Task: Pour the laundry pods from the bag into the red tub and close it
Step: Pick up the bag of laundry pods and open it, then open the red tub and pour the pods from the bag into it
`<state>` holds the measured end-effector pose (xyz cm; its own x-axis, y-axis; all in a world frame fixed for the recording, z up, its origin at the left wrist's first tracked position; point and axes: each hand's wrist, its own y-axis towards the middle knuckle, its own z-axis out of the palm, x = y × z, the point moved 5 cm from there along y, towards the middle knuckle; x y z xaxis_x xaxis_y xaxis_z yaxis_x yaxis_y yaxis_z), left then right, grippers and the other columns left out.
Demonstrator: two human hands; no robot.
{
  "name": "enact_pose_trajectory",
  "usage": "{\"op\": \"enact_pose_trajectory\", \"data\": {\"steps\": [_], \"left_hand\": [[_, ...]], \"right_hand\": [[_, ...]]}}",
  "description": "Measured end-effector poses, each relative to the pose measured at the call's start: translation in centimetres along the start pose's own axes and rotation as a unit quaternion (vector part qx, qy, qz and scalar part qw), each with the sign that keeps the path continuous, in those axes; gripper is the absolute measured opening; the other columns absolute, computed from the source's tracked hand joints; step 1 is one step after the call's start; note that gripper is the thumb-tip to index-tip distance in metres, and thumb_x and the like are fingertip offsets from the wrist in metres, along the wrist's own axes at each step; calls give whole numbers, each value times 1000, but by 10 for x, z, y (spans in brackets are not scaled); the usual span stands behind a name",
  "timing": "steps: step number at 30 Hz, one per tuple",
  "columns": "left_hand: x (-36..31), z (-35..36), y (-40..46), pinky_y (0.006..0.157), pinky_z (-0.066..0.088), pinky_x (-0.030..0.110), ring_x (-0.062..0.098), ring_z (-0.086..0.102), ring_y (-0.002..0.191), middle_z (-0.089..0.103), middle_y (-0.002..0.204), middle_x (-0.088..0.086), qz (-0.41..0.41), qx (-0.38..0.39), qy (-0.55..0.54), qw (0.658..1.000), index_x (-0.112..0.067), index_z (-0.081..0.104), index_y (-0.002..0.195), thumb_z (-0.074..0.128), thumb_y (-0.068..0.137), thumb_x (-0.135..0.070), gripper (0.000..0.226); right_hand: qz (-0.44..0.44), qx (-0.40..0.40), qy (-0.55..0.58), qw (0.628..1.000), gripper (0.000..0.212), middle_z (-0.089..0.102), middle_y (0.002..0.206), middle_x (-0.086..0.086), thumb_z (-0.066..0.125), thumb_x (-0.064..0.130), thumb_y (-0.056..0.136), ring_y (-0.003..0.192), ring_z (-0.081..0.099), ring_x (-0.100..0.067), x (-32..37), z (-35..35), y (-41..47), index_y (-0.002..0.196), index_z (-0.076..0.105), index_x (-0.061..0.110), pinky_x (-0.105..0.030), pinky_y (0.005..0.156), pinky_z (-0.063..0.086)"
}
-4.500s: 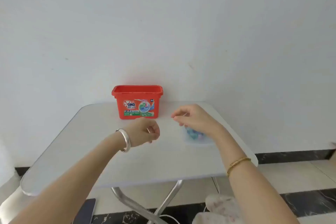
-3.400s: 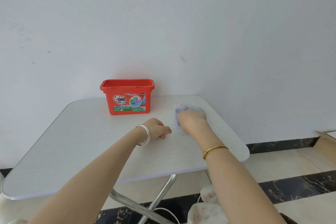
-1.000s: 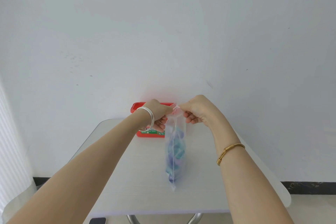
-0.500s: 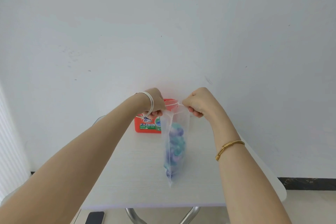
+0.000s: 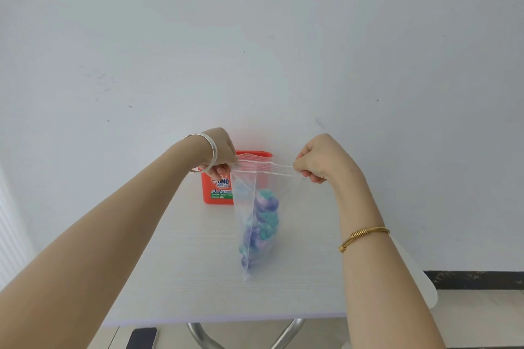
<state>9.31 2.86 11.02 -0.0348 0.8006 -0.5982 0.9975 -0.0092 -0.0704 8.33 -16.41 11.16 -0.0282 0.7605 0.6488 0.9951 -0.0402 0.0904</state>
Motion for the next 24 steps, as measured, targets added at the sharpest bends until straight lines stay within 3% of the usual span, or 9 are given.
{"op": "enact_pose_trajectory", "data": {"steps": [4, 7, 10, 12, 15, 17, 19, 22, 24], "left_hand": [[-7, 6, -1, 40, 51, 21, 11, 43, 28, 52, 38, 2, 0, 12, -54, 998, 4, 68, 90, 60, 80, -4, 15], [-10, 12, 1, 40, 52, 22, 10, 45, 27, 54, 49, 7, 2, 13, -84, 996, 8, 66, 93, 58, 83, -7, 20], [-9, 12, 2, 37, 50, 23, 12, 45, 28, 56, 53, 10, -1, 9, -105, 994, 7, 62, 86, 51, 85, -7, 18], [-4, 5, 6, 40, 49, 23, 18, 45, 35, 58, 53, 10, -14, -10, -131, 991, 3, 62, 81, 46, 89, -18, 27], [22, -8, 20, 55, 52, 32, 24, 49, 51, 61, 72, 14, -38, -93, -187, 977, -2, 61, 88, 40, 92, -28, 34], [51, -13, 30, 75, 56, 45, 31, 60, 73, 62, 97, 17, -56, -184, -143, 971, -6, 57, 105, 42, 87, -24, 30], [80, -7, 38, 86, 54, 47, 37, 61, 93, 53, 123, 18, -101, -221, -133, 961, -11, 44, 129, 44, 83, -24, 48], [106, 10, 45, 76, 55, 41, 34, 62, 79, 41, 136, 18, -145, -212, -287, 923, -16, 37, 137, 50, 84, -23, 55], [110, 20, 47, 61, 57, 38, 29, 60, 68, 43, 130, 10, -156, -187, -392, 887, -13, 41, 133, 52, 85, -24, 51]], "right_hand": [[-5, -19, -12, 1000, 9, 55, 57, -11, 51, 4, 74, 45, 48, -21, 1, 1, -4, 68, 57, 1, -26, 56, 45], [-1, -3, -50, 999, 23, 57, 60, -10, 48, 13, 82, 44, 46, -21, 2, 9, -5, 60, 46, 7, -23, 51, 38], [13, 9, -50, 999, 16, 66, 76, -13, 46, 5, 83, 46, 51, -21, -1, 17, 1, 69, 54, 6, -23, 51, 40], [15, -8, -29, 999, 11, 65, 73, -13, 49, 2, 83, 43, 51, -20, -4, 16, 4, 77, 58, 3, -23, 49, 41], [3, -49, -12, 999, 10, 56, 61, -11, 48, 0, 81, 42, 47, -21, -7, 8, 5, 77, 57, 1, -22, 44, 37], [-3, -74, -10, 997, 11, 49, 55, -10, 47, -1, 79, 43, 44, -21, -7, 1, 2, 72, 55, 1, -21, 44, 34], [-1, -88, -9, 996, 16, 43, 54, -10, 46, -3, 77, 48, 42, -21, -8, -6, 0, 62, 45, 3, -20, 46, 31], [10, -112, -25, 993, 25, 40, 55, -9, 43, -7, 75, 51, 43, -22, -13, -15, -1, 55, 35, 7, -20, 46, 28], [15, -119, -39, 992, 27, 40, 54, -9, 42, -8, 74, 47, 39, -20, -15, -18, -2, 53, 33, 7, -20, 45, 26]]}}
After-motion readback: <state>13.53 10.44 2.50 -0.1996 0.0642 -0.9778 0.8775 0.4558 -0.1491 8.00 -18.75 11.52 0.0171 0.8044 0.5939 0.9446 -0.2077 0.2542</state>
